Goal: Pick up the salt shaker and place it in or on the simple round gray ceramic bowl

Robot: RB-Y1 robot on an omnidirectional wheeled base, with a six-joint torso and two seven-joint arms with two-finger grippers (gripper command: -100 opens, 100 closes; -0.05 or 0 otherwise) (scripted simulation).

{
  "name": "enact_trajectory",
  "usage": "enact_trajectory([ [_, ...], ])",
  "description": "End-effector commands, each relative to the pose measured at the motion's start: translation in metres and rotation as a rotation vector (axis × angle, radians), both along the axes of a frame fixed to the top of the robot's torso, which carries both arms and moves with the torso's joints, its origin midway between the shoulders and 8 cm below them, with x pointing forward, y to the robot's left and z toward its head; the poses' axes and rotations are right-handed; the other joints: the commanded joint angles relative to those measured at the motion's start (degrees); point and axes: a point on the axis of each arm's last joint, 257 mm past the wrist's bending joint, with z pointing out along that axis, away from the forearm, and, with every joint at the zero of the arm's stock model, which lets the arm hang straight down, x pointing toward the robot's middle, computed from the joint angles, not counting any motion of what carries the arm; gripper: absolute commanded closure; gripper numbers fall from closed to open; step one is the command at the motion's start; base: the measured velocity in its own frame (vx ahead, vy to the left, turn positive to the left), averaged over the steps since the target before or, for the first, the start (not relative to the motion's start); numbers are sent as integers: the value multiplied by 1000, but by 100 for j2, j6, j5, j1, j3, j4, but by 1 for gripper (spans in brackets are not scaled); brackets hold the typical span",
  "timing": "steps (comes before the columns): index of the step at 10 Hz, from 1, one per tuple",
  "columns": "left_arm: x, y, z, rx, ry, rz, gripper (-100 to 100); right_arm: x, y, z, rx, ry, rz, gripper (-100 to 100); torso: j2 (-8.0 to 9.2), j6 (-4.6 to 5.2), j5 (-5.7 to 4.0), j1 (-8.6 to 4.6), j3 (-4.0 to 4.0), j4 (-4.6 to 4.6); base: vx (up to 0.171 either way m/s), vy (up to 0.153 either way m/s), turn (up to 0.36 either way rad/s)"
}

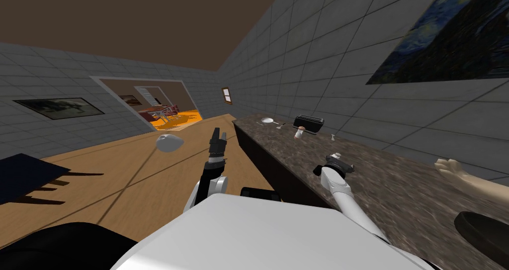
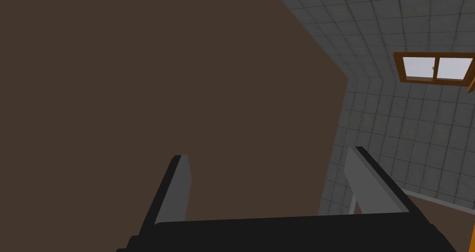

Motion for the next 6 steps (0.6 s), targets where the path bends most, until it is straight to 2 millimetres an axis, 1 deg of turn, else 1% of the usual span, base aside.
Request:
enact_trajectory([
  [1,0,0,0,0,0,0,0,0,0,0,0,0,0,-100,0,0,0,0,0,0,-9,-10,17],
  [2,0,0,0,0,0,0,0,-1,0,0,-1,1,-1,100,-2,1,0,3,-1,0,0,1,18],
  [3,0,0,0,0,0,0,0,1,1,0,0,0,2,100,-1,11,3,4,-1,-2,1,0,-11],
  [6,0,0,0,0,0,0,0,-1,-1,0,-1,2,-2,100,-6,-3,2,8,-3,0,-1,0,-4],
])
